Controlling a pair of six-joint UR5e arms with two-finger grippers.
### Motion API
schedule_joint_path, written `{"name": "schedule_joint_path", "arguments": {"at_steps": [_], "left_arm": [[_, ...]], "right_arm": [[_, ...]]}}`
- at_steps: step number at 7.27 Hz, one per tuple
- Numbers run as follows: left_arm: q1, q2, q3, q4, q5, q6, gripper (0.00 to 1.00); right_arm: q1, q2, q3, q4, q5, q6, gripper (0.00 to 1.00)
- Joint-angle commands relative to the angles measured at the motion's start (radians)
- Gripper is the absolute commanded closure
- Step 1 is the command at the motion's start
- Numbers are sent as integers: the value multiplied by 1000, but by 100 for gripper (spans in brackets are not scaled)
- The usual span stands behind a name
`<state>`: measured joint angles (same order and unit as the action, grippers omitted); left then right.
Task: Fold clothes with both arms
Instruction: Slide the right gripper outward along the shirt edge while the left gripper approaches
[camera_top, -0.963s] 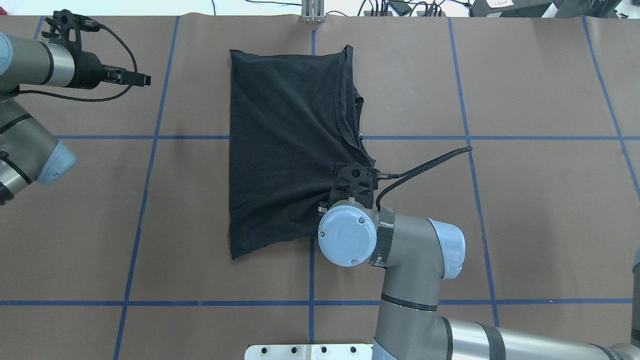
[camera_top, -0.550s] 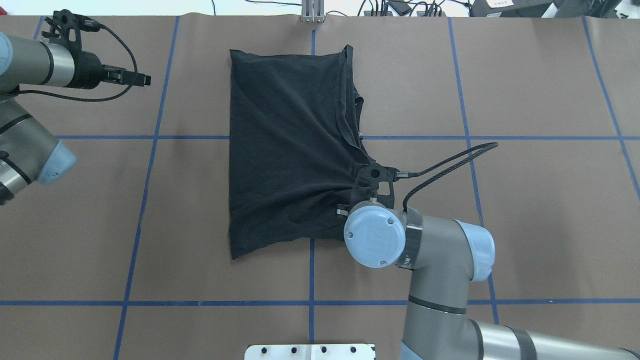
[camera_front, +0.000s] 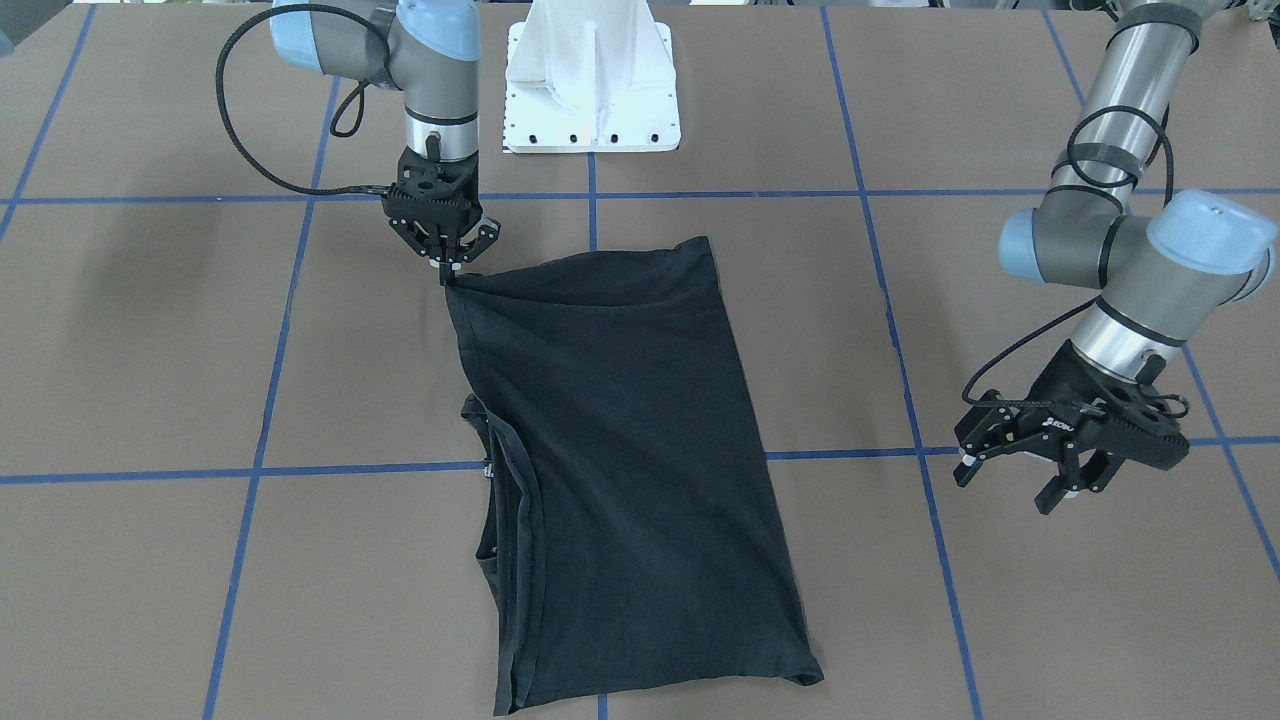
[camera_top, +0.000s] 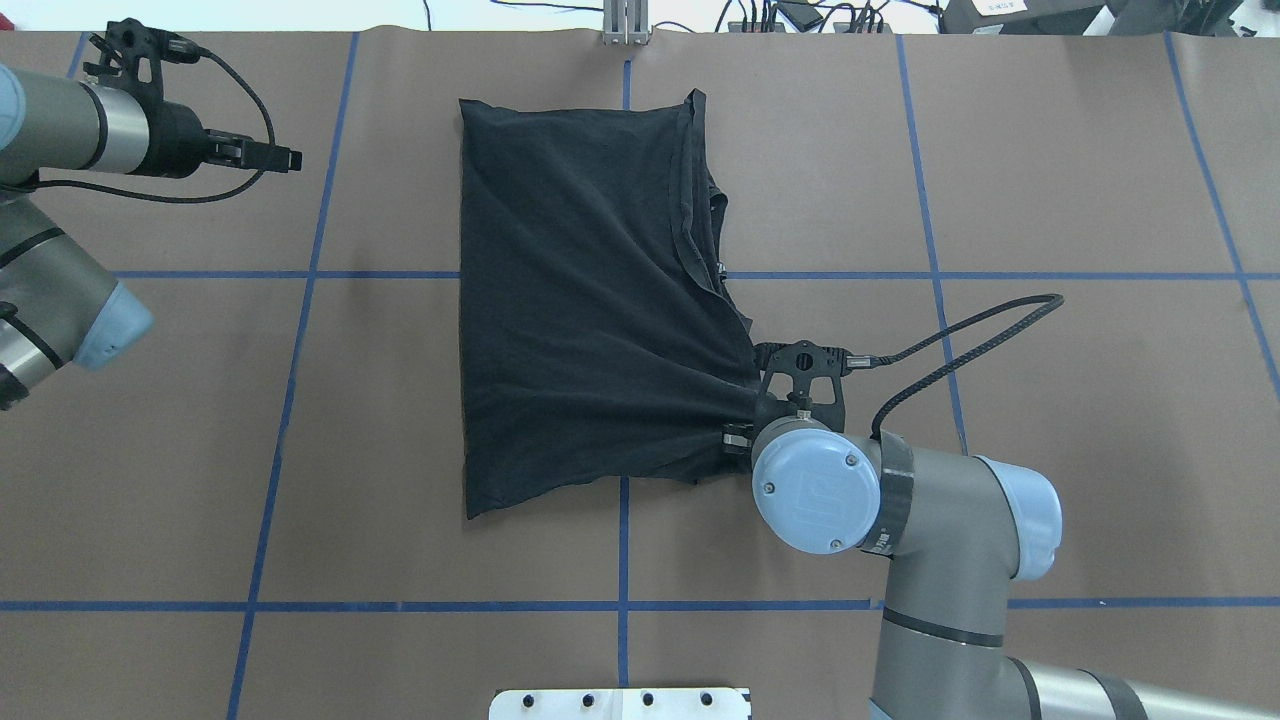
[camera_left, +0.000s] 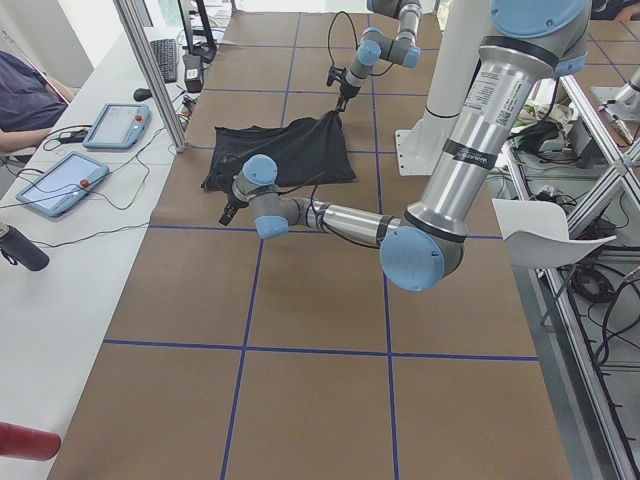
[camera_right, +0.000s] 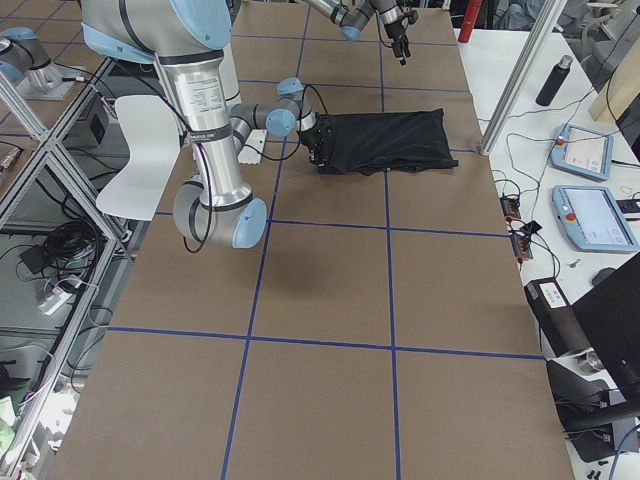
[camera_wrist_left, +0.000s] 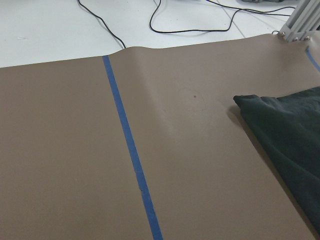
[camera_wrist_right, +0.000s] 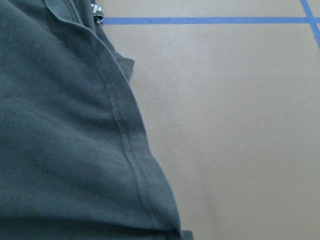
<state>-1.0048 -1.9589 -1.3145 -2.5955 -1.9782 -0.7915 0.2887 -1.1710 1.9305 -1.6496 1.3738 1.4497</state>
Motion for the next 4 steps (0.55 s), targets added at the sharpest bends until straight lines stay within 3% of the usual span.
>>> {"name": "schedule_joint_path", "arguments": {"at_steps": [1, 4], "left_arm": [[0, 0, -20, 3, -8, -3, 0], [44, 6, -139, 52, -8, -147, 0]], "right_arm": [[26, 31, 7, 1, 5, -50, 0], [90, 54, 47, 1, 66, -97, 0]]}}
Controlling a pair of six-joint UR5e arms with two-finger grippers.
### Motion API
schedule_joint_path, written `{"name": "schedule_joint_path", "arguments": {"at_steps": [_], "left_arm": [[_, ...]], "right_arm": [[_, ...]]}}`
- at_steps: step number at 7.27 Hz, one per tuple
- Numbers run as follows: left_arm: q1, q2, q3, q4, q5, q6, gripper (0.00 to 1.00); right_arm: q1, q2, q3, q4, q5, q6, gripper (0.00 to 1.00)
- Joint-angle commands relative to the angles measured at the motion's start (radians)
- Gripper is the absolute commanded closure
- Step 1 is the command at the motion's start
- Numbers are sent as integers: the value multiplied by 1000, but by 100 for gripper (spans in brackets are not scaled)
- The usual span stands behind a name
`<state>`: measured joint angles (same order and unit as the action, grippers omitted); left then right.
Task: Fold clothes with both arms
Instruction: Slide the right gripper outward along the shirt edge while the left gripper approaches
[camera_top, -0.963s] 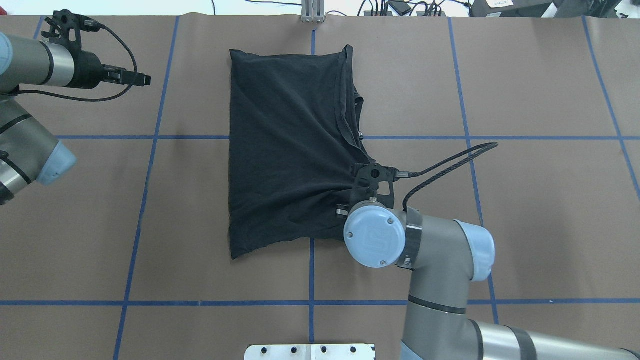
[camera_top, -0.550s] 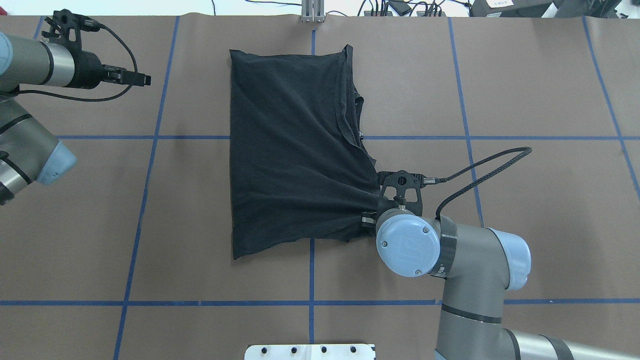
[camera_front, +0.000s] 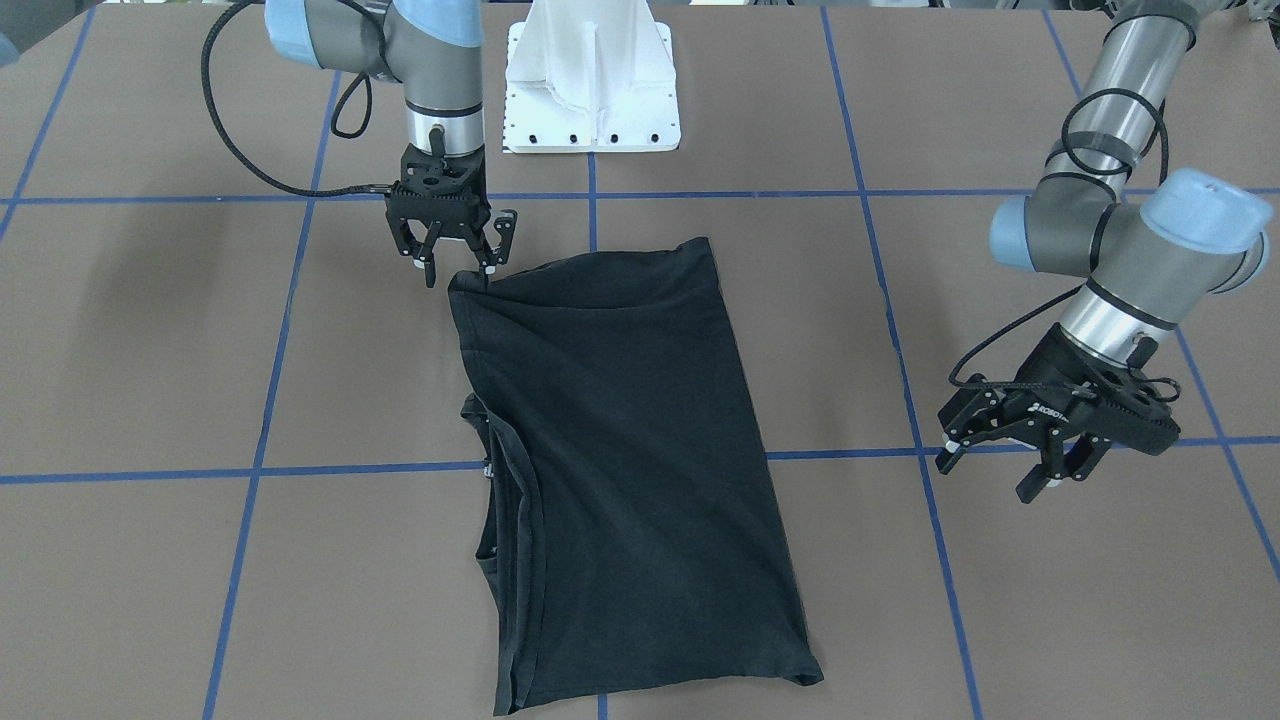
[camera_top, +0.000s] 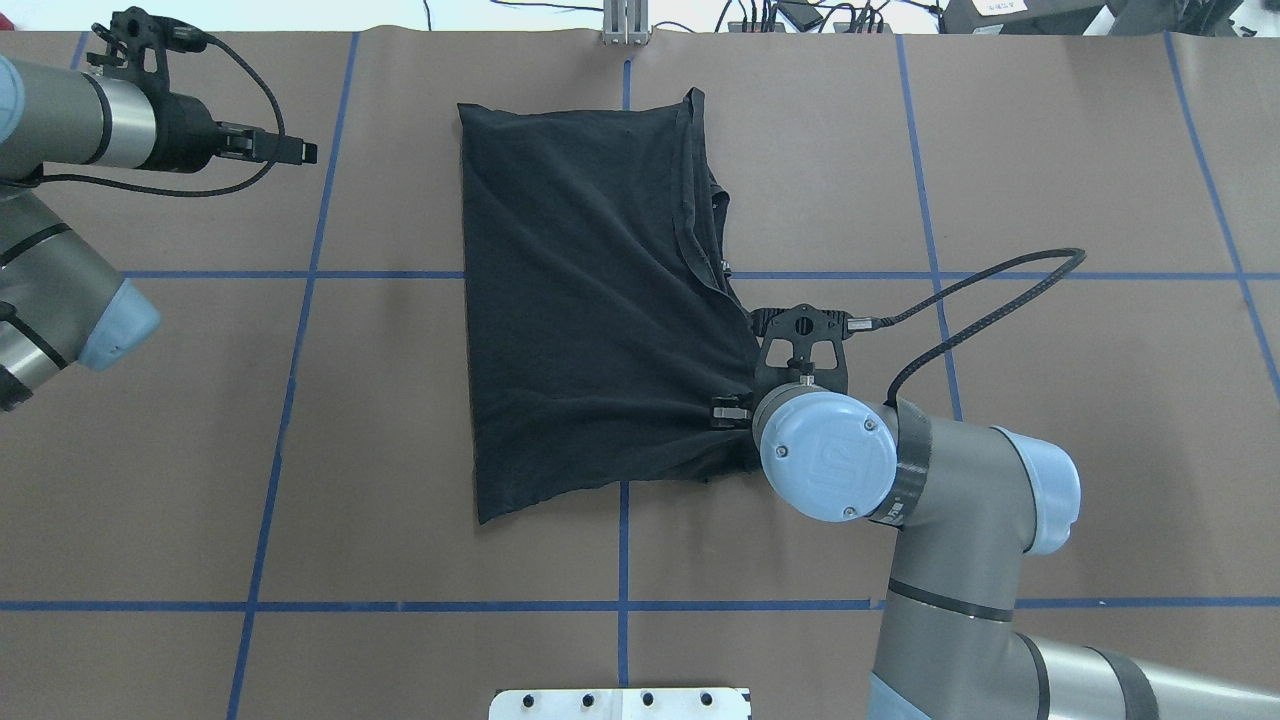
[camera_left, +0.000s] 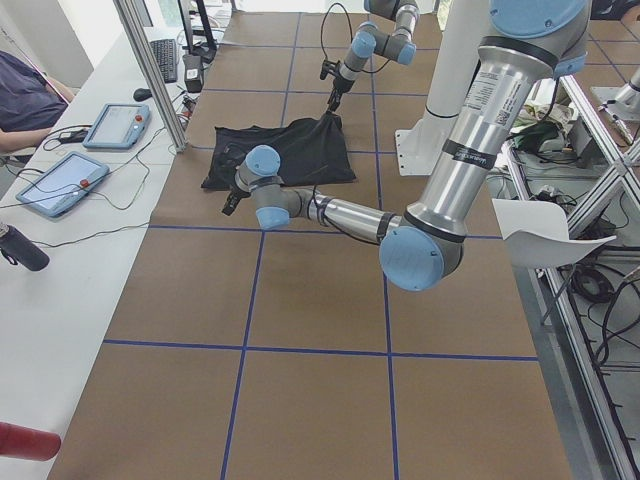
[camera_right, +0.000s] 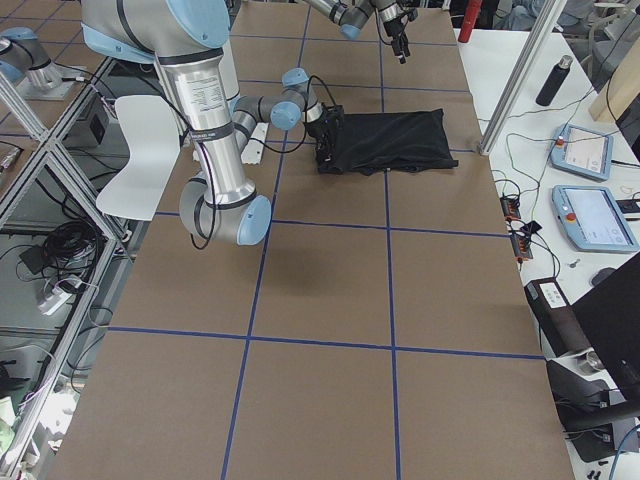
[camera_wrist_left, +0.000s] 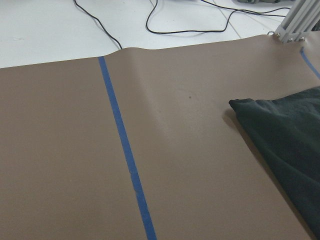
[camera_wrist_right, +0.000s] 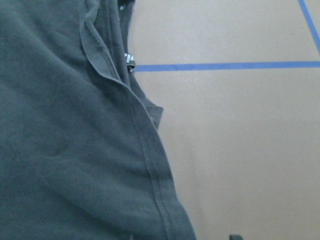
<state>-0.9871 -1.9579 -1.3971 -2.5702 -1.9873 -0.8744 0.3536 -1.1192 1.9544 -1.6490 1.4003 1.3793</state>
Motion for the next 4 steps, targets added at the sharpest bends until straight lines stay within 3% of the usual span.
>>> {"name": "schedule_joint_path", "arguments": {"at_steps": [1, 3, 4], "left_arm": [[77, 42, -185, 119, 5, -115, 0], [204, 128, -458, 341, 31, -234, 0], [299, 154, -497, 343, 98, -306, 0]], "right_arm": [[42, -5, 52, -1, 86, -69, 0], [64, -11, 66, -2, 133, -126, 0], [71, -23, 76, 2, 158, -147, 0]]}}
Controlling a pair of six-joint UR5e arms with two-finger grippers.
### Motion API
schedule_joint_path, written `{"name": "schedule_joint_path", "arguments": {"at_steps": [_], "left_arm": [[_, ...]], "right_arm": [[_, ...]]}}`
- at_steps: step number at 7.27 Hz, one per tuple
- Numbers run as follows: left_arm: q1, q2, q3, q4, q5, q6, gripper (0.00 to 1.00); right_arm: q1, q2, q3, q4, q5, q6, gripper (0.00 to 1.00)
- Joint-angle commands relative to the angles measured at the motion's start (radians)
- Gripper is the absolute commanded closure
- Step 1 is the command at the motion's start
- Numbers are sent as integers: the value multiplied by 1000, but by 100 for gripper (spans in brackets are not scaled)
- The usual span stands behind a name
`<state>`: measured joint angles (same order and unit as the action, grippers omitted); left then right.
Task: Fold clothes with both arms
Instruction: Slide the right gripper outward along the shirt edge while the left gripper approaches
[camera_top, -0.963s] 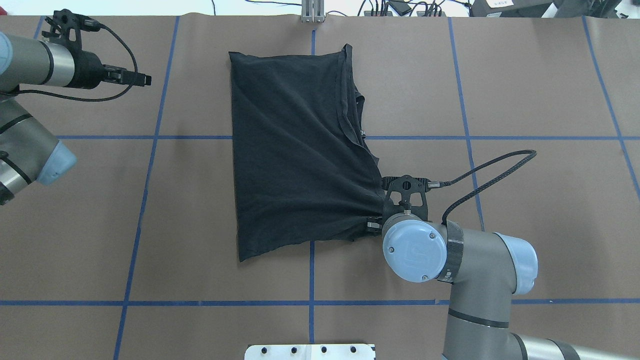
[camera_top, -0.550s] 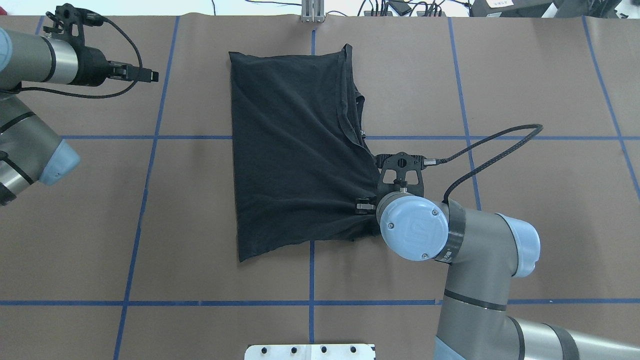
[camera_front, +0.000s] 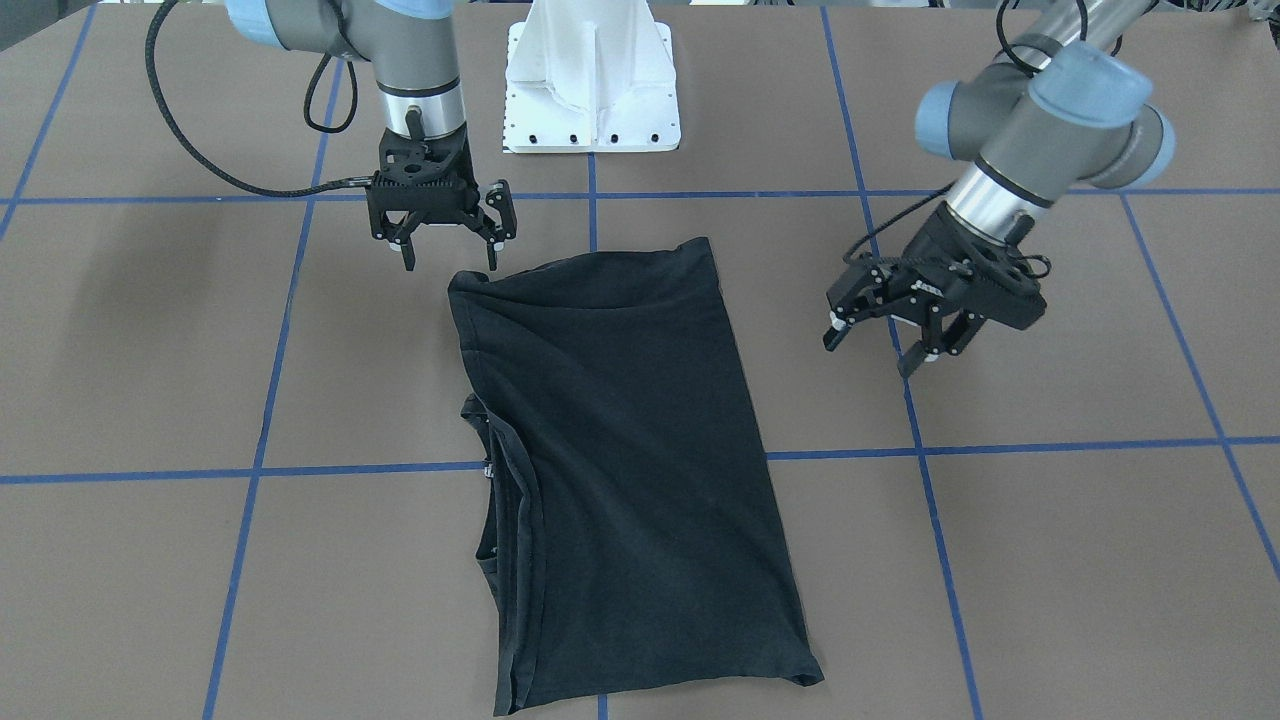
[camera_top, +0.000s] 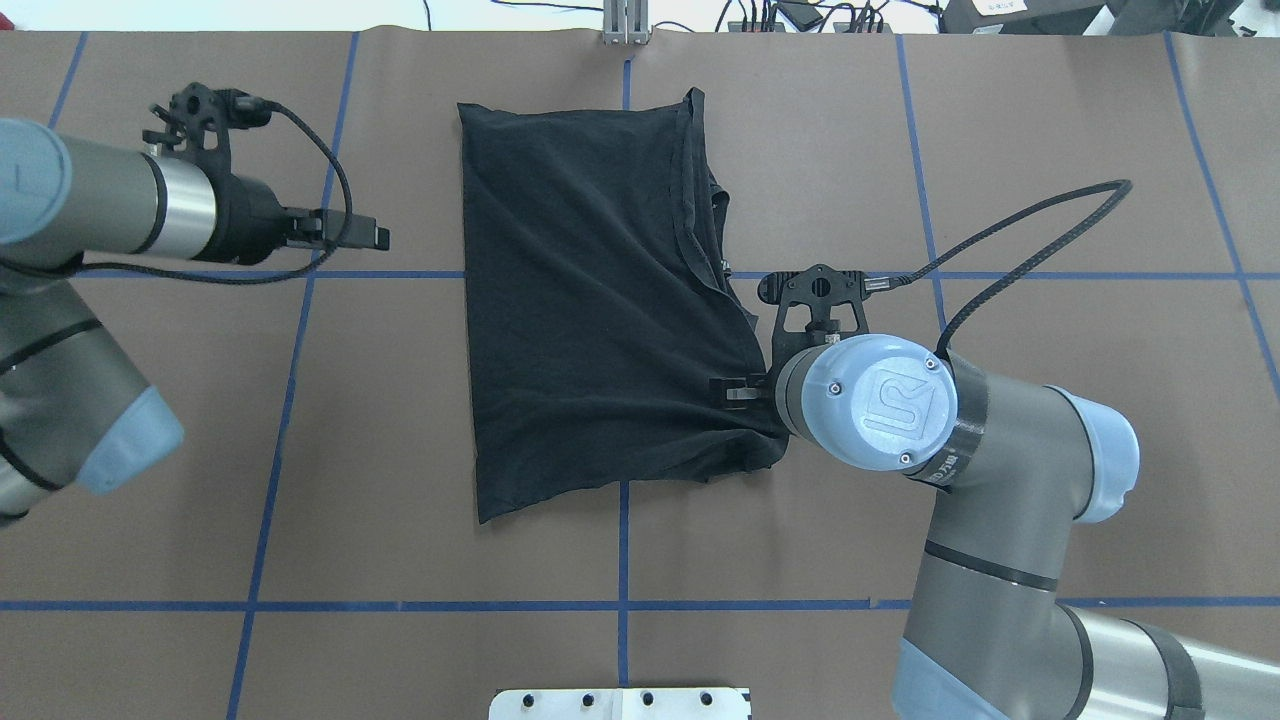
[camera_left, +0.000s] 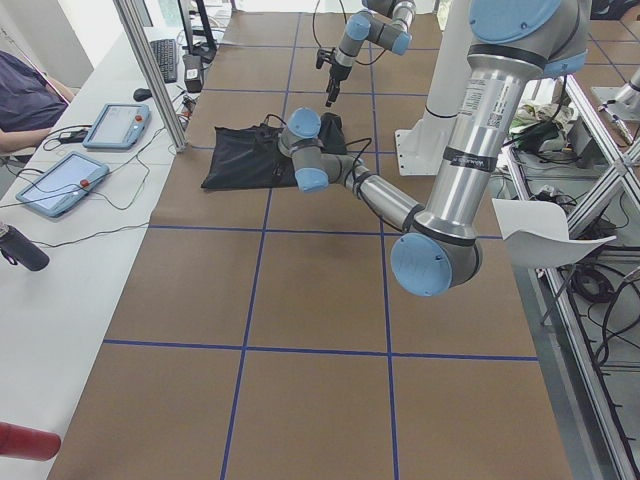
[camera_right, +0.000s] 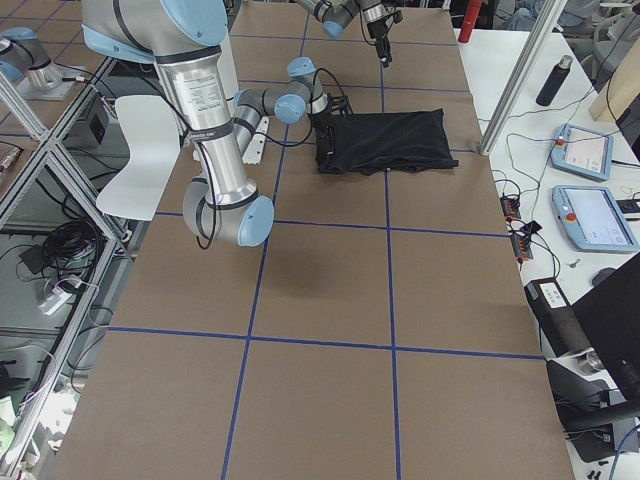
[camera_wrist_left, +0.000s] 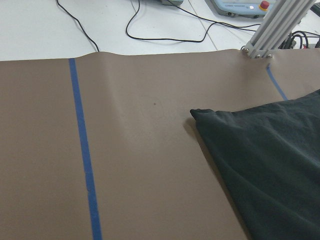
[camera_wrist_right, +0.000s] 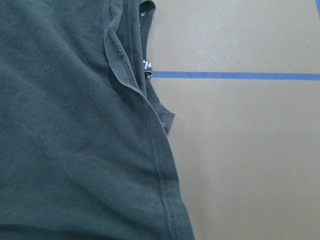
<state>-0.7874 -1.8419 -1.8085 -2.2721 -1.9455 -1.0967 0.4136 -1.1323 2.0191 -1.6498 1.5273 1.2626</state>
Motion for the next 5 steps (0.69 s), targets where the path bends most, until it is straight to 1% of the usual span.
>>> {"name": "schedule_joint_path", "arguments": {"at_steps": [1, 2, 3, 4, 5], "left_arm": [[200, 38, -92, 45, 144, -173, 0], [279, 38, -104, 45, 202, -248, 0], [337, 39, -107, 45, 245, -293, 0], [411, 41, -100, 51, 308, -343, 0], [453, 39, -91, 74, 338, -377, 0]], "right_arm": [[11, -41, 13, 80, 39, -31, 0], [11, -99, 10, 208, 46, -49, 0], [16, -118, 9, 225, 60, -51, 0], [16, -121, 7, 225, 56, -46, 0], [19, -121, 7, 226, 54, -45, 0]]}}
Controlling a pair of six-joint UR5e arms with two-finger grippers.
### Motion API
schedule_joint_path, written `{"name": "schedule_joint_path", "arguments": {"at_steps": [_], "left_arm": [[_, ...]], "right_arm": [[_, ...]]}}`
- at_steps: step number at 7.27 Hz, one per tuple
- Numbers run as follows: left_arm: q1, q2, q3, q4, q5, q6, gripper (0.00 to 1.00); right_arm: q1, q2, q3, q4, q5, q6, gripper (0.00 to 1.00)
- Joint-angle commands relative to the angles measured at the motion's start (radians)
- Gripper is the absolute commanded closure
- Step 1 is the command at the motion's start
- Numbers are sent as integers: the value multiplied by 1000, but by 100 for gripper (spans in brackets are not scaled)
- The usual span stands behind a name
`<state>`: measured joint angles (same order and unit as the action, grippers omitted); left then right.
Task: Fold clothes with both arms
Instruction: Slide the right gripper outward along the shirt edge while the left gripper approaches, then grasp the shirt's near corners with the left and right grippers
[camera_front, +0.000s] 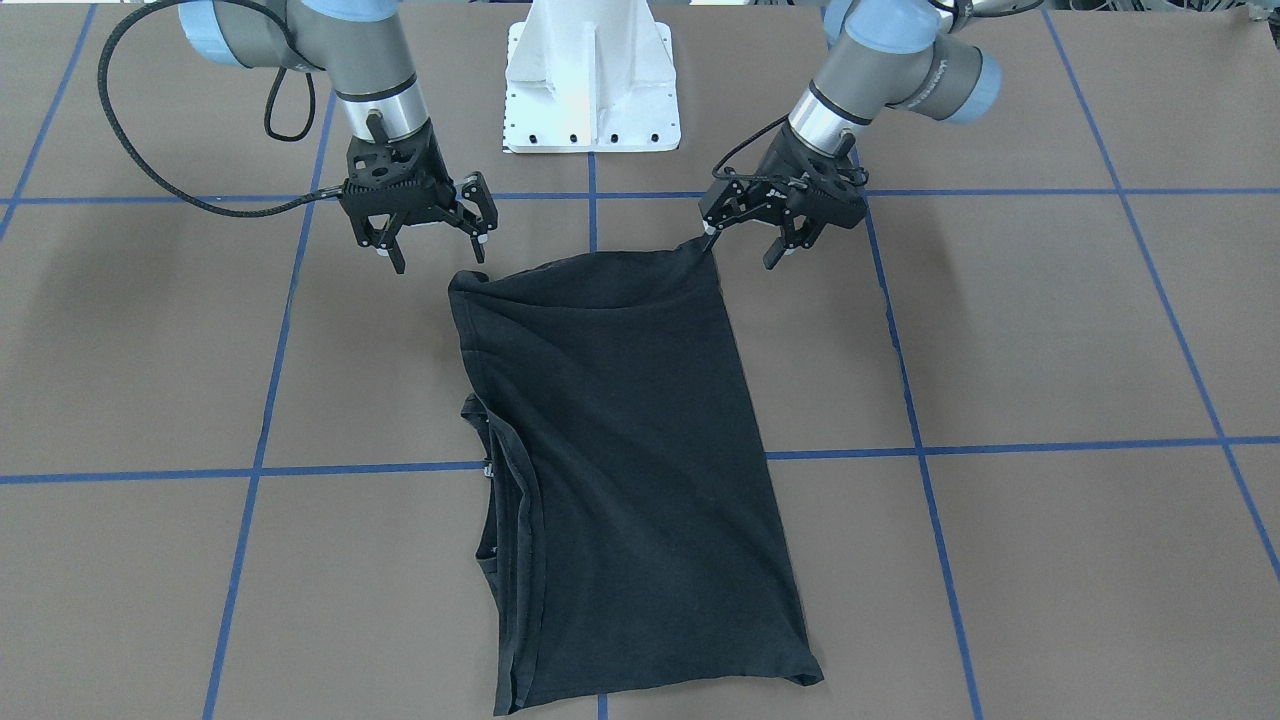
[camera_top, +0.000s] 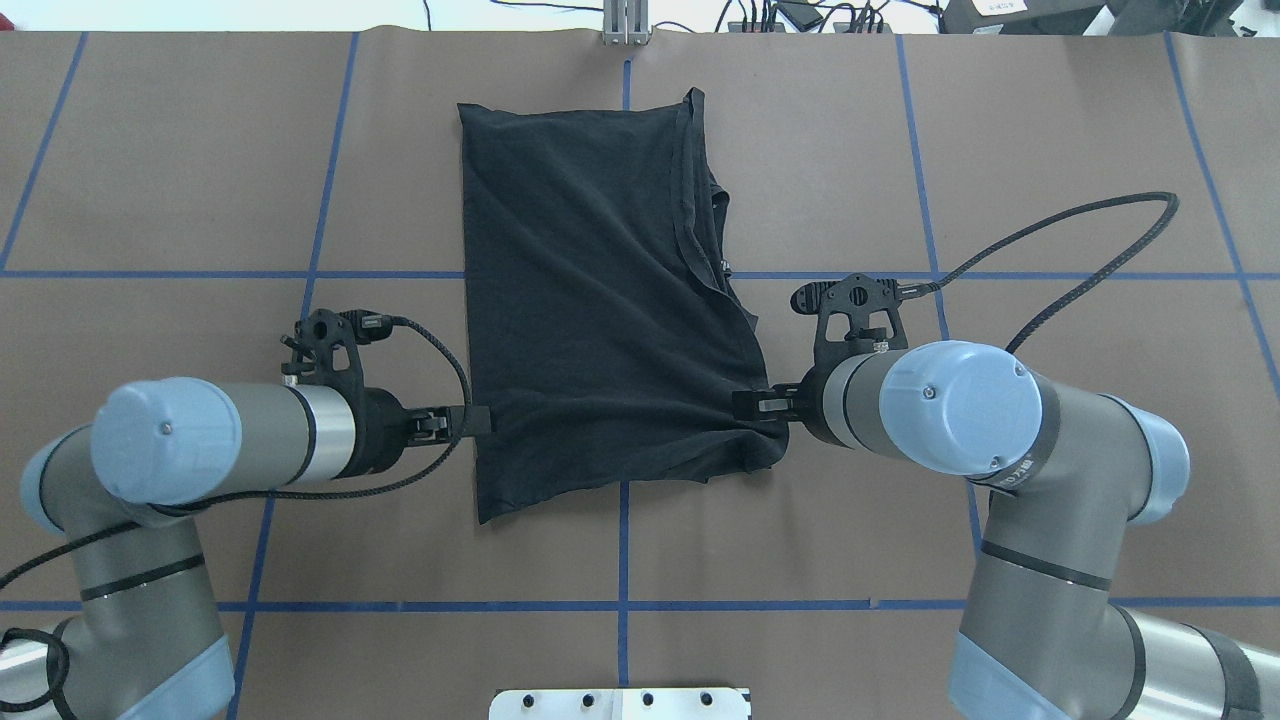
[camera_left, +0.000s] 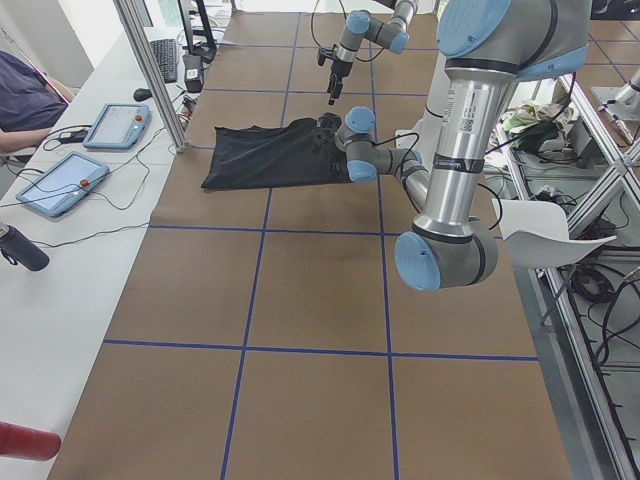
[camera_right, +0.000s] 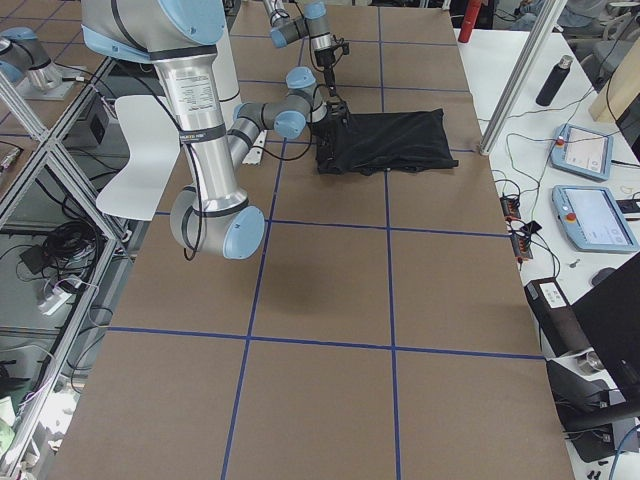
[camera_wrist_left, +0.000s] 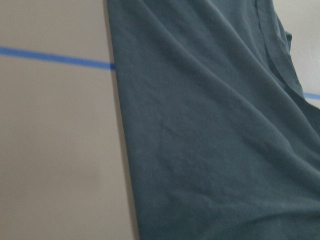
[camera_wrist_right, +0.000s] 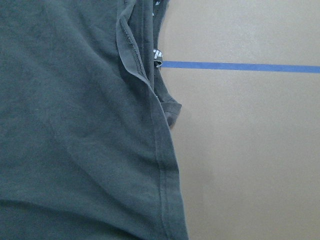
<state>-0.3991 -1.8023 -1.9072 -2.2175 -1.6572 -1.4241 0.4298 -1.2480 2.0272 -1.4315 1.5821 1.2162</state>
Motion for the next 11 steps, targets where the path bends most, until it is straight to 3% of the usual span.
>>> {"name": "schedule_joint_path", "arguments": {"at_steps": [1, 6, 8, 10, 11], "left_arm": [[91, -8, 23, 30, 56, -88, 0], [125, -55, 91, 30, 57, -110, 17], [125, -65, 102, 30, 56, -110, 30], [125, -65, 102, 30, 56, -110, 51], [125, -65, 102, 30, 56, -108, 73]], "right_arm": [[3, -5, -1, 8, -2, 2, 0], [3, -5, -2, 8, -4, 6, 0], [3, -7, -2, 8, -4, 8, 0], [3, -7, -2, 8, -4, 8, 0], [3, -8, -2, 8, -4, 9, 0]]}}
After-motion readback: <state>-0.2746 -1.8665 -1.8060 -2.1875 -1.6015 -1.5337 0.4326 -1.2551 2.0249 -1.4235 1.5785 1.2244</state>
